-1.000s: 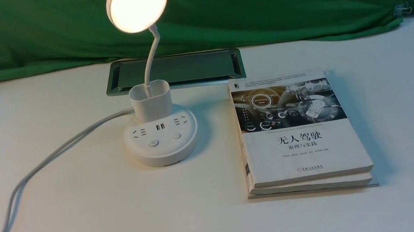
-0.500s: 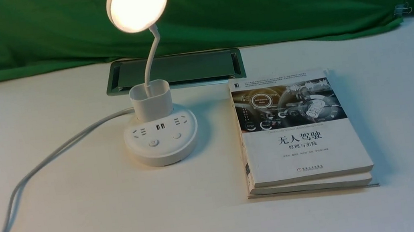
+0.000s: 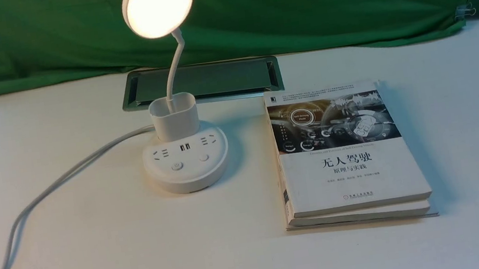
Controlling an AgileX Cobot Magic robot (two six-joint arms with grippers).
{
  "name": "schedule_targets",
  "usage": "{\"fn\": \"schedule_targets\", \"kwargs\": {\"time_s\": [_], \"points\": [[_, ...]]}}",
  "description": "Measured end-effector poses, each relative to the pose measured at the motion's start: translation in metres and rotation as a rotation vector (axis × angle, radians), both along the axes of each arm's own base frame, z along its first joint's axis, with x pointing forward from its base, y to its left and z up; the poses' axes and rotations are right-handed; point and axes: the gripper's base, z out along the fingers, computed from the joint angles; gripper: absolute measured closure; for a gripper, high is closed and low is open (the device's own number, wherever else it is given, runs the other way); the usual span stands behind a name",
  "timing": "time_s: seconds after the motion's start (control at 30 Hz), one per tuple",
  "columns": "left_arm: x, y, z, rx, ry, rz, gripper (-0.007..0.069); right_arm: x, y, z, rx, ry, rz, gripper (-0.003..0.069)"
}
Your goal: Turn on the desk lamp on the white desktop with your hand.
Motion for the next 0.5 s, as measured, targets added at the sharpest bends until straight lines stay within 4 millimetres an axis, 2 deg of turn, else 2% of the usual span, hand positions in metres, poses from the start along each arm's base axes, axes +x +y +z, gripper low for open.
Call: {"fn": "schedule_targets", "kwargs": {"time_s": [0.5], "points": [[0.0001,0.0003,0.0002,0.009,-0.004,0.003,0.0622,0.0000,0.0000,0.0000,0.000,0.000,0.000,0.0419]]}}
